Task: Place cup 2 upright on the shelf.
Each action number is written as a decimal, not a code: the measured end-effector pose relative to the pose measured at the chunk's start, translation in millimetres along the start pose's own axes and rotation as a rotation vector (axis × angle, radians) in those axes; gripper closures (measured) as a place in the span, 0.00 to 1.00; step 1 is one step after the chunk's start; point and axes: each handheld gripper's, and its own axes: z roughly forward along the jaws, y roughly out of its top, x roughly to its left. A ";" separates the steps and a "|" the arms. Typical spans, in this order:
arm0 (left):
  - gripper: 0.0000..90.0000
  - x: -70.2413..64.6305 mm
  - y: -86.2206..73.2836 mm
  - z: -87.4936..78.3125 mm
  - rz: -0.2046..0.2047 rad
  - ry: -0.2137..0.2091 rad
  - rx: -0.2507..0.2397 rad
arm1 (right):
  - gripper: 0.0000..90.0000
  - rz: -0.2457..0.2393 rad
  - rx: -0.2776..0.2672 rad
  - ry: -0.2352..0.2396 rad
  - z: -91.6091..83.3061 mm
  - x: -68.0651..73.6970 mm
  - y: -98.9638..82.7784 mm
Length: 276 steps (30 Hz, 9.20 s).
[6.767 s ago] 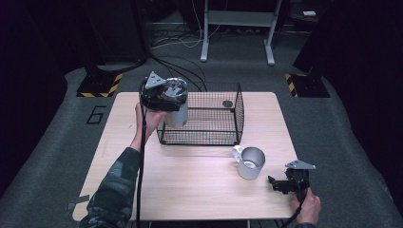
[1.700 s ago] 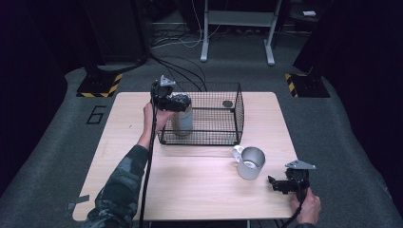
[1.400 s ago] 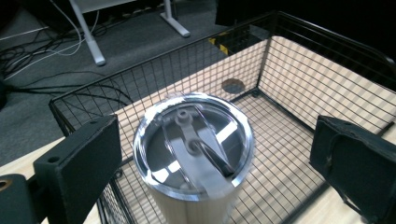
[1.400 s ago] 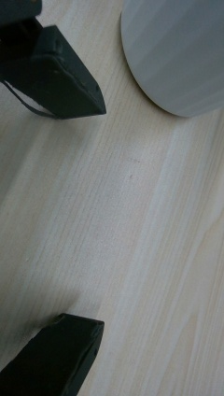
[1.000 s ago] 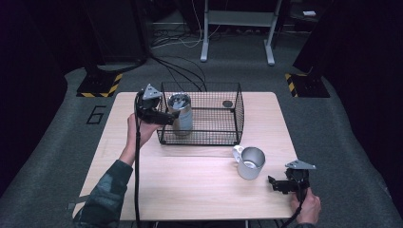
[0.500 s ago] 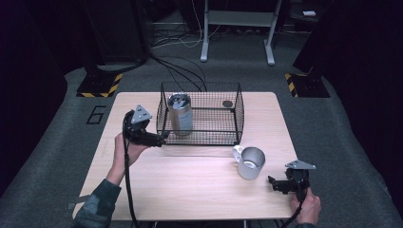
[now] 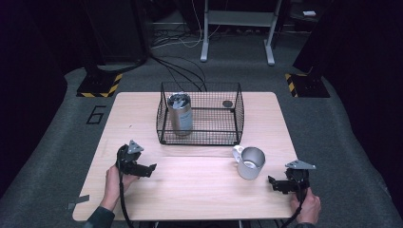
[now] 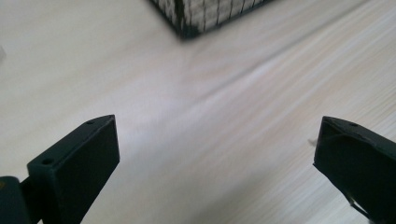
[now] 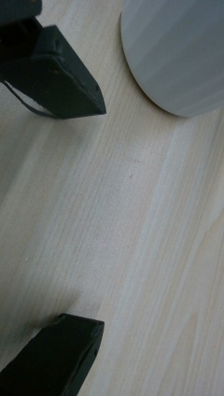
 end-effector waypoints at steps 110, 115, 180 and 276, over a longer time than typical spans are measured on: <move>0.00 19.0 -25.0 21.3 -0.009 -0.030 -0.046 | 0.05 -0.237 -0.027 0.207 -10.9 73.5 94.4; 0.00 18.9 -25.1 21.4 -0.009 -0.029 -0.047 | 0.06 -0.240 -0.027 0.204 -11.7 73.5 94.0; 0.00 17.3 -25.4 23.3 -0.033 -0.022 -0.073 | 0.07 -0.295 -0.117 0.229 -56.2 109.7 183.1; 0.00 18.6 -25.3 22.3 -0.012 -0.023 -0.059 | 0.07 -0.336 -0.062 0.142 35.2 139.8 300.8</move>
